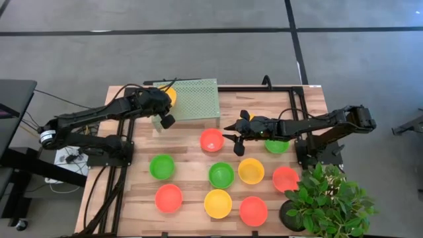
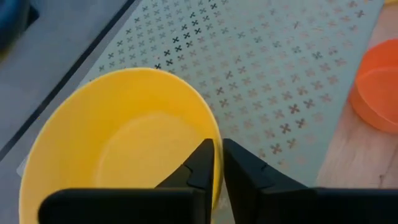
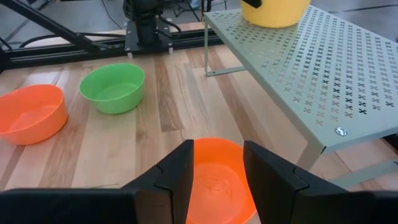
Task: Pick & Place Mini bowls
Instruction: Put the yellow bowl on the shelf, then put the green bowl on the shelf
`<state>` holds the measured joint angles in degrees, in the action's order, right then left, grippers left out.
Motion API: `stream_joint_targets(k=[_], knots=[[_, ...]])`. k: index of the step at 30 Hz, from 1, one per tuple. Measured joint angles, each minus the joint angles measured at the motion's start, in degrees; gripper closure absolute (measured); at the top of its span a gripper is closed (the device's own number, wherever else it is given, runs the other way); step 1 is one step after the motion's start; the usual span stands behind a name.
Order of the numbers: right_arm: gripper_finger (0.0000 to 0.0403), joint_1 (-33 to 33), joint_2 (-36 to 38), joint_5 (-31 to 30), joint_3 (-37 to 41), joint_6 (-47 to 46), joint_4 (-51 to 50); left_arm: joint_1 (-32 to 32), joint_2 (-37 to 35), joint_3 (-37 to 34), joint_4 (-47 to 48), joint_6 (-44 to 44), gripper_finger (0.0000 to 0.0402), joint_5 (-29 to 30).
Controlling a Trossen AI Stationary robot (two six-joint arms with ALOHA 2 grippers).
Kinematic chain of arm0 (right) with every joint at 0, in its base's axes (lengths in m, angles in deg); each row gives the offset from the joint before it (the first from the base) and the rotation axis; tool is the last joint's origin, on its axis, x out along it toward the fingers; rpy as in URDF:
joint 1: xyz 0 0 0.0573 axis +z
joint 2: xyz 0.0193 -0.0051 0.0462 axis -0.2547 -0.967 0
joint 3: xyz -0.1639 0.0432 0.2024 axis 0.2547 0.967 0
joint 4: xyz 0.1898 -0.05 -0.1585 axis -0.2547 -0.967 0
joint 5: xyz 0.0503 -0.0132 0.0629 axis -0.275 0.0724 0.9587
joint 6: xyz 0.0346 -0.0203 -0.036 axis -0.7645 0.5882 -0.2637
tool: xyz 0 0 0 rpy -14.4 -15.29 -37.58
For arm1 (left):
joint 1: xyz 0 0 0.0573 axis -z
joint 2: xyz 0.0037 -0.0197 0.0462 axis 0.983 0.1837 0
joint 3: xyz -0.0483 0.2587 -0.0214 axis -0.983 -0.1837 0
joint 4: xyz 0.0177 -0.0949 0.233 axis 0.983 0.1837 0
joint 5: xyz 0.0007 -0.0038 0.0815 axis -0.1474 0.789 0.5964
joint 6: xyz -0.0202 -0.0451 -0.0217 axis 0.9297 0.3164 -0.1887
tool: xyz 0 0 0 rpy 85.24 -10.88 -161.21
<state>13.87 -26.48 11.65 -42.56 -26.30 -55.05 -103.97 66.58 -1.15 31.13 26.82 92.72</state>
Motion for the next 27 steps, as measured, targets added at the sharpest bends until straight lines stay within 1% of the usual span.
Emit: stream_joint_targets(k=[3,7,11,16,21,25,27], knots=[[0.0267,0.0,0.0,0.0,0.0,0.0,0.0,0.0,0.1,0.0,-1.3,-0.3,0.0348,1.3],[0.0266,0.0,0.0,0.0,0.0,0.1,0.0,0.6,-0.5,-0.1,-4.0,-1.4,0.0324,1.5],[0.0266,-0.1,0.0,0.0,0.0,0.1,0.0,3.7,-2.1,-0.1,-7.3,-1.1,0.0308,1.6],[0.0264,-0.1,0.0,0.0,0.0,0.0,0.0,12.1,-5.3,0.0,-7.6,-0.6,0.0305,1.4],[0.0267,-0.1,0.0,0.0,0.0,0.0,0.0,21.9,-6.8,0.0,-7.5,5.5,0.0305,1.3],[0.0268,0.0,0.0,0.0,0.0,0.0,-0.2,29.9,-6.6,-0.1,-7.0,8.6,0.0304,1.2],[0.0267,0.1,0.0,0.0,0.0,0.0,-0.3,33.4,-6.3,-0.5,-7.1,10.2,0.0305,0.2]])
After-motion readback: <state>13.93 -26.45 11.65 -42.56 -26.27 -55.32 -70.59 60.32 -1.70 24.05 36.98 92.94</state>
